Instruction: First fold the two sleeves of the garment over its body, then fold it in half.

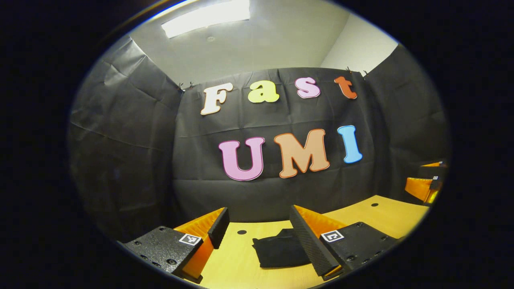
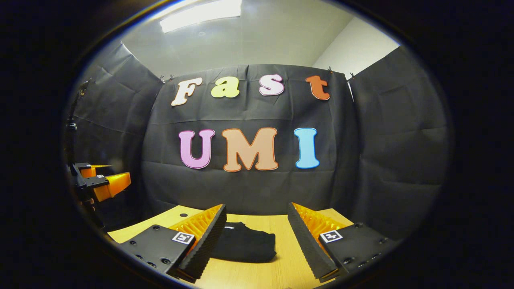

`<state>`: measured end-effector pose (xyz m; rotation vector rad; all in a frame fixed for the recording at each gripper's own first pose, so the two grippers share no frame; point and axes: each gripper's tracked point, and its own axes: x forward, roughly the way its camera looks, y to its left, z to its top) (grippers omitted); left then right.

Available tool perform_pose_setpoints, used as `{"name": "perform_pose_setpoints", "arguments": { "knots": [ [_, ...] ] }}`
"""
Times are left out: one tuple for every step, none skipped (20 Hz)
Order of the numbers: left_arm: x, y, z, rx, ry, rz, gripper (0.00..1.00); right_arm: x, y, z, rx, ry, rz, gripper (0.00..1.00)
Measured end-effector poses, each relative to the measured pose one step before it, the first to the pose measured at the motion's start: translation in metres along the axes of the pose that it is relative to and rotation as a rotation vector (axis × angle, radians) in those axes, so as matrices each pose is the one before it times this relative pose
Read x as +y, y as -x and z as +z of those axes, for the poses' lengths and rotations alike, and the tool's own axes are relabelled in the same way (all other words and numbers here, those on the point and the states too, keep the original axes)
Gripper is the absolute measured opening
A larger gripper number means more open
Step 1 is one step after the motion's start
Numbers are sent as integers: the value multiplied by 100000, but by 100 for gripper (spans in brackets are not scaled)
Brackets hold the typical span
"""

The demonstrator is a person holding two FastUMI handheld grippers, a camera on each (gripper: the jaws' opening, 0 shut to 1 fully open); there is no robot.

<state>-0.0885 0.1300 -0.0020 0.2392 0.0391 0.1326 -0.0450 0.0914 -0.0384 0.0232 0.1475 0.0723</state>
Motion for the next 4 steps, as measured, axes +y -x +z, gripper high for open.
{"name": "perform_pose_setpoints", "arguments": {
  "knots": [
    [109,85,113,-246,67,266,92,16,178,511,-596,-422,132,96],
    [-129,34,75,353,-495,-259,92,-72,213,339,-656,-552,-239,96],
    [-89,89,-11,9,-758,-428,92,-207,278,199,-661,-208,-903,96],
    [-53,97,108,87,-489,-393,99,-356,286,209,-996,339,-1559,96]
  ]
}}
